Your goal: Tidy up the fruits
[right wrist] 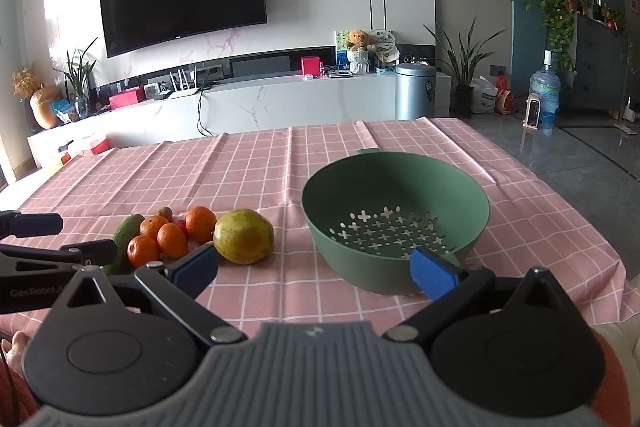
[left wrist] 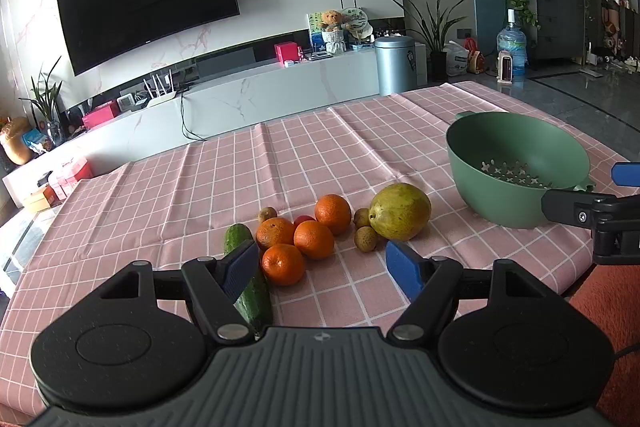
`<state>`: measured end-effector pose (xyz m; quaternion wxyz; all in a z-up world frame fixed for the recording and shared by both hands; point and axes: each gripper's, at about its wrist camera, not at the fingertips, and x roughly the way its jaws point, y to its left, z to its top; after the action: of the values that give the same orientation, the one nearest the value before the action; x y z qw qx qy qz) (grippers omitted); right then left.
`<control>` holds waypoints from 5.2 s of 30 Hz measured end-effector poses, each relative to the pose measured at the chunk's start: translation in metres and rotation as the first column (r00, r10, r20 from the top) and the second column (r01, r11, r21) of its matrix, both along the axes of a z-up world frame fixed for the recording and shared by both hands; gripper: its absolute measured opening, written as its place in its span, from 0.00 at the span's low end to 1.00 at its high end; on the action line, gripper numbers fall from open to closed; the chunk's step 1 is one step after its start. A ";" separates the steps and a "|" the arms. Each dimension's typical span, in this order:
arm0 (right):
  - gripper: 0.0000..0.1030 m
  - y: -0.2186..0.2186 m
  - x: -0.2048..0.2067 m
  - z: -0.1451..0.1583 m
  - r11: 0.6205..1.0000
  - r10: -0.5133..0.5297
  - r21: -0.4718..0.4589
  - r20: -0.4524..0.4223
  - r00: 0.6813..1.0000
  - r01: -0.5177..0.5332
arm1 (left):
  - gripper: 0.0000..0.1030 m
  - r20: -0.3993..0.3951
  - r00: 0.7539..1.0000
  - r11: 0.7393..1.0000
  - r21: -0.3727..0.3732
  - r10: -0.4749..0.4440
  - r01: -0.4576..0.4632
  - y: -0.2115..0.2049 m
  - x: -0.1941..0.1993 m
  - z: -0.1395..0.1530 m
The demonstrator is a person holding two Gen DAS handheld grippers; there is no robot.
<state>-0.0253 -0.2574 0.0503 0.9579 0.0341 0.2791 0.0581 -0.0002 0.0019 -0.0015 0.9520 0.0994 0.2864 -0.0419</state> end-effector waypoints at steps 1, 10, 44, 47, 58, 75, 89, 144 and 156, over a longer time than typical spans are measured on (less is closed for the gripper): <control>0.95 0.000 0.000 0.000 1.000 0.000 -0.001 0.000 1.000 0.000 | 0.83 -0.001 1.000 1.000 0.000 0.001 -0.001 0.000 0.000 0.000; 0.95 0.000 0.000 -0.001 1.000 -0.003 -0.005 -0.005 1.000 0.003 | 0.83 -0.002 1.000 1.000 -0.001 0.001 -0.001 0.000 0.000 0.000; 0.95 0.005 0.003 0.000 0.999 0.013 -0.032 -0.035 0.999 -0.014 | 0.83 -0.045 0.999 0.999 -0.053 0.012 -0.014 0.004 0.005 0.001; 0.85 0.009 0.007 -0.001 0.998 0.028 -0.047 -0.057 0.998 -0.031 | 0.81 -0.079 0.997 0.994 -0.102 0.023 -0.031 0.010 0.011 0.002; 0.60 0.041 0.037 -0.008 0.983 0.185 0.019 -0.094 0.978 -0.184 | 0.54 -0.236 0.964 0.976 -0.148 0.122 -0.160 0.043 0.049 0.001; 0.59 0.063 0.124 -0.051 0.979 0.074 0.204 -0.216 0.974 -0.030 | 0.45 -0.352 0.907 0.890 -0.301 0.230 -0.342 0.104 0.118 -0.040; 0.64 0.065 0.144 -0.075 0.966 0.044 0.259 -0.241 0.970 0.020 | 0.48 -0.407 0.876 0.874 -0.286 0.260 -0.392 0.115 0.137 -0.065; 0.62 -0.058 0.090 0.021 0.979 0.016 0.203 -0.094 0.995 0.003 | 0.41 -0.174 0.978 0.908 -0.417 -0.111 0.028 -0.042 0.119 0.052; 0.62 -0.100 0.143 -0.007 0.996 0.076 0.069 -0.234 0.969 -0.062 | 0.41 -0.313 0.909 0.921 -0.356 -0.276 0.157 -0.128 0.171 0.025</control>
<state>0.1176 -0.3575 0.0430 0.9138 0.0603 0.3903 0.0953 0.1706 -0.1257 0.0236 0.8763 -0.0354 0.4308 -0.2125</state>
